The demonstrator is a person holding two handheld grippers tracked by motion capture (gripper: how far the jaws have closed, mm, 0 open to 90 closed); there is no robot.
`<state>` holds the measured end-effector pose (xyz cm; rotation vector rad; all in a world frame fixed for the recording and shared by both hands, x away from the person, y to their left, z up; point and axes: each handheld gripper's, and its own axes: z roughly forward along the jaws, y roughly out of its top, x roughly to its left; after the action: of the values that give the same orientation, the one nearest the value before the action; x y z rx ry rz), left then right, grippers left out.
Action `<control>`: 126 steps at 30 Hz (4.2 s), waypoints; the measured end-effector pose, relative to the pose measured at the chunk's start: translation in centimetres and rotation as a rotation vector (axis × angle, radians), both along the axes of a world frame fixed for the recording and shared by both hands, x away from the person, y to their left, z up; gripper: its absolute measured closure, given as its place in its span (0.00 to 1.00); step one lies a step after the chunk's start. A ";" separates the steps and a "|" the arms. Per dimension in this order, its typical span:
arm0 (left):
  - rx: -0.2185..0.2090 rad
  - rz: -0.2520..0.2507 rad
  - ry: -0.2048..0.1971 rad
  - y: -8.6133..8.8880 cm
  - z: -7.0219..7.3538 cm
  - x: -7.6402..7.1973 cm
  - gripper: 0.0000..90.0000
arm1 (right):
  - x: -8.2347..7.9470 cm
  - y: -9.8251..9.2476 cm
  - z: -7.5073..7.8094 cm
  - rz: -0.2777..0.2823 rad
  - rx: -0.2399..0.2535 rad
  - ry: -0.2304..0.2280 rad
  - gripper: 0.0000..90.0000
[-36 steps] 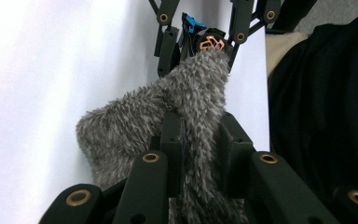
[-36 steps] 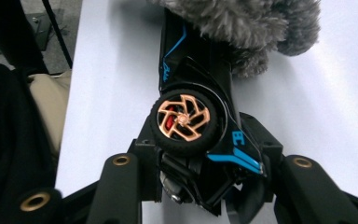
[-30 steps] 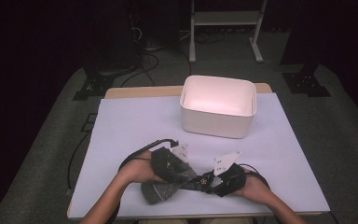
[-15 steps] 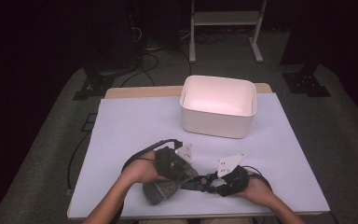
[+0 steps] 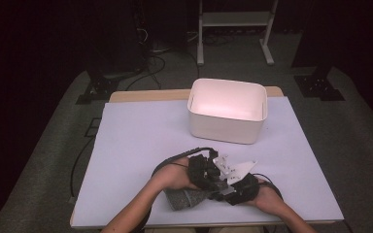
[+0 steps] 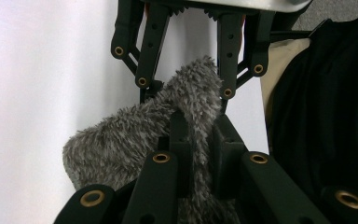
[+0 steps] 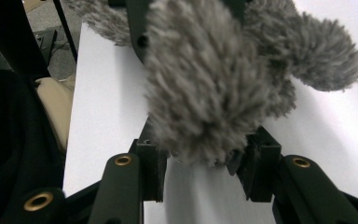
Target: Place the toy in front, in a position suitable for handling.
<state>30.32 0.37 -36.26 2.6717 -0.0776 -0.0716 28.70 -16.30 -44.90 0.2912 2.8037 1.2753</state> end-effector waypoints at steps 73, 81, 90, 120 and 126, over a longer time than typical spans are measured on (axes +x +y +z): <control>-0.185 0.184 0.059 10.7 -0.8 0.8 0.88 | 1.6 1.3 2.6 0.092 -0.164 -0.005 0.63; -0.175 0.172 0.073 9.9 -1.6 0.8 0.88 | 1.2 -0.2 2.8 0.072 -0.191 -0.003 0.63; -0.164 0.159 0.079 9.3 -1.5 0.9 0.88 | 1.4 1.6 3.0 0.102 -0.229 -0.008 0.57; -0.267 0.208 0.122 11.7 -2.7 1.3 0.87 | 1.9 3.8 3.5 0.125 -0.276 -0.011 0.61; -0.277 0.234 0.145 12.7 -3.4 1.2 0.87 | 1.7 3.1 3.5 0.126 -0.282 -0.014 0.62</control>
<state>31.51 13.11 -39.69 2.3724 0.2532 -0.1669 30.42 -13.23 -41.35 0.0935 2.9792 0.8771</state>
